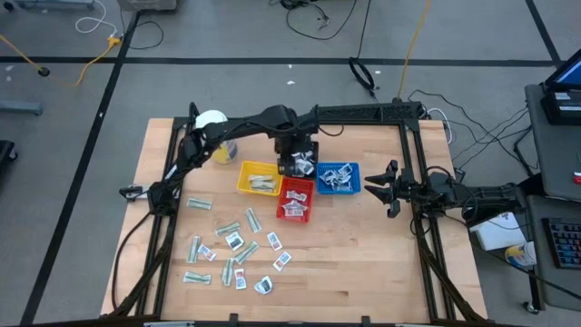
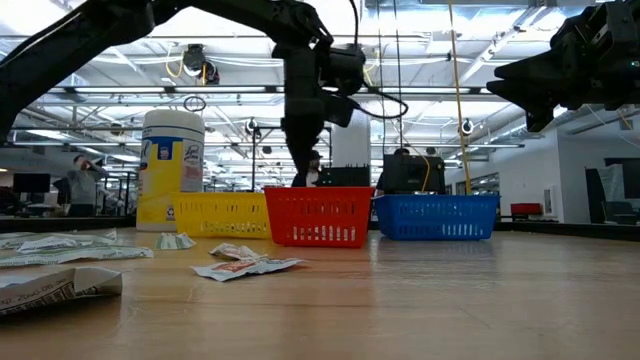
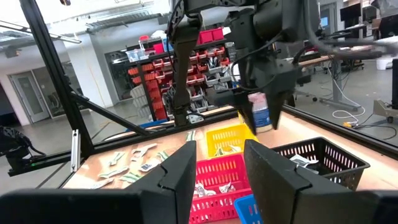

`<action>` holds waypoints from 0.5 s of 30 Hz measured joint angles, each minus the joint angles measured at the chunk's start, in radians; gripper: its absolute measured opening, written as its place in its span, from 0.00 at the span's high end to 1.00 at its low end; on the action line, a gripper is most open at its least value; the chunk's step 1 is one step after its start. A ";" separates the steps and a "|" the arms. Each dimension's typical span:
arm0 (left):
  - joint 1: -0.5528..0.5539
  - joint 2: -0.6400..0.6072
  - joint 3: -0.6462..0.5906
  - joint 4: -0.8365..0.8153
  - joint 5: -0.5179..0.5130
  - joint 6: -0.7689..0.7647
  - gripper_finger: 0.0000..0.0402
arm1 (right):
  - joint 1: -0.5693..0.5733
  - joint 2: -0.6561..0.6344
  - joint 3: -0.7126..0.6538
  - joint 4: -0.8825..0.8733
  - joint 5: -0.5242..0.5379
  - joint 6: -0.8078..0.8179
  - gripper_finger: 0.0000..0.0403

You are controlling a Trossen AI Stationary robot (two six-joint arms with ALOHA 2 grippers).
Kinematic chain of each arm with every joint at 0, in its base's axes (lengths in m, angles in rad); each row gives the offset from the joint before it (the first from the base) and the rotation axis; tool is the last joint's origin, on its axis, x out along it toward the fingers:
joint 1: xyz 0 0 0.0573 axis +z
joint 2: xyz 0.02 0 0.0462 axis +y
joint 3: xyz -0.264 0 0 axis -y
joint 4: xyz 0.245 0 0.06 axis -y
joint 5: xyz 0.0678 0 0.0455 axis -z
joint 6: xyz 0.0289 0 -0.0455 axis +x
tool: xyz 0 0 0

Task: Pick & Place First Aid Supplies
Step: Put the towelette pack into the black bin

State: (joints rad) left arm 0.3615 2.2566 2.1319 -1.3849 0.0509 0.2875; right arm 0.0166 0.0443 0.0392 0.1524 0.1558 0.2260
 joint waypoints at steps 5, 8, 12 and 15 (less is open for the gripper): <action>-0.016 0.001 0.000 -0.083 0.036 -0.009 0.50 | 0.000 0.000 0.000 0.000 0.000 0.000 0.68; -0.023 0.001 0.000 -0.071 0.029 -0.016 0.50 | 0.000 0.000 0.000 0.000 0.000 0.000 0.68; -0.053 0.001 0.000 -0.084 0.015 -0.058 0.50 | 0.000 0.000 0.000 0.000 0.000 0.000 0.68; -0.104 0.001 0.000 -0.086 0.018 -0.090 0.50 | 0.000 0.000 0.000 0.000 0.000 0.000 0.68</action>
State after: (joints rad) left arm 0.2576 2.2578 2.1319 -1.4713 0.0693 0.1979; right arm 0.0166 0.0444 0.0391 0.1524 0.1558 0.2260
